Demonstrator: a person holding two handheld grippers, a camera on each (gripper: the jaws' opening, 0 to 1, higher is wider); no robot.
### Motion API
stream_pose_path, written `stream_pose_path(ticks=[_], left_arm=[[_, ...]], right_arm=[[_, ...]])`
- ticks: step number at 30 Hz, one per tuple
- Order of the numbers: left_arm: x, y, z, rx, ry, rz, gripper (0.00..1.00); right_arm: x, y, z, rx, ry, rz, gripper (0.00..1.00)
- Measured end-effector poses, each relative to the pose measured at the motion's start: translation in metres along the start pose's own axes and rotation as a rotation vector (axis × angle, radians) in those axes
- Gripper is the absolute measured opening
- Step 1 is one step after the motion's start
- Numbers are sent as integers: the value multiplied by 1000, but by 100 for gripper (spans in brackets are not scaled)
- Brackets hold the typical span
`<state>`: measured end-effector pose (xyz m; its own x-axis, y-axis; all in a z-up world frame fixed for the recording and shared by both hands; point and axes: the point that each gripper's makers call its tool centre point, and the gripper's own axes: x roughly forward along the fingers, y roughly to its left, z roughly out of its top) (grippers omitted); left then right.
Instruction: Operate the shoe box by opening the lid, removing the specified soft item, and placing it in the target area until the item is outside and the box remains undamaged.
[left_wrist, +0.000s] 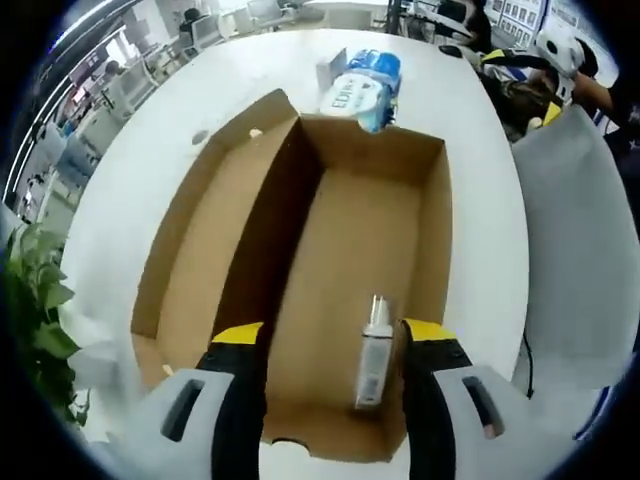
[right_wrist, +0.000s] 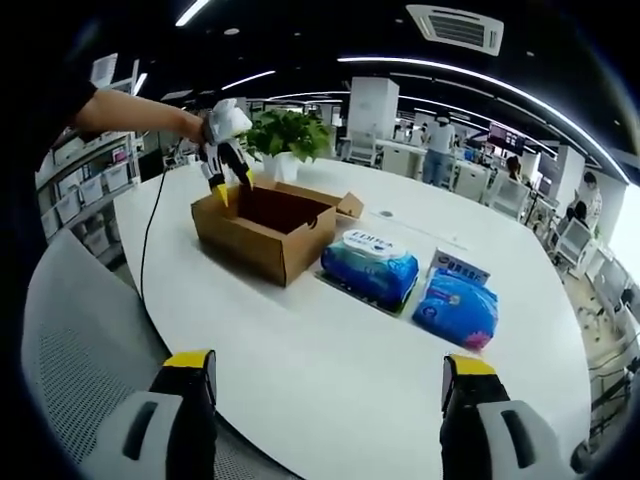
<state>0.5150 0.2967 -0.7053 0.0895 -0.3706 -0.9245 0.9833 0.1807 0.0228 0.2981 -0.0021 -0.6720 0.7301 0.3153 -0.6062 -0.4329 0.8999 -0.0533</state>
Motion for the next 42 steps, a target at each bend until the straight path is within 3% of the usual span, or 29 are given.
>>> stream_pose_path(ticks=[4, 7, 14, 23, 42], left_arm=[[9, -4, -8, 53, 53, -24, 45], [16, -6, -12, 67, 79, -34, 49], [26, -11, -24, 95, 141, -60, 48], [40, -16, -37, 92, 179, -85, 47], [51, -21, -51, 92, 199, -90, 36]], right_arm=[[1, 1, -1, 5, 4, 0, 93], [1, 1, -1, 7, 4, -3, 93], [-1, -1, -4, 17, 9, -12, 93], [-2, 0, -5, 30, 8, -21, 93], [-3, -5, -3, 41, 4, -42, 93]])
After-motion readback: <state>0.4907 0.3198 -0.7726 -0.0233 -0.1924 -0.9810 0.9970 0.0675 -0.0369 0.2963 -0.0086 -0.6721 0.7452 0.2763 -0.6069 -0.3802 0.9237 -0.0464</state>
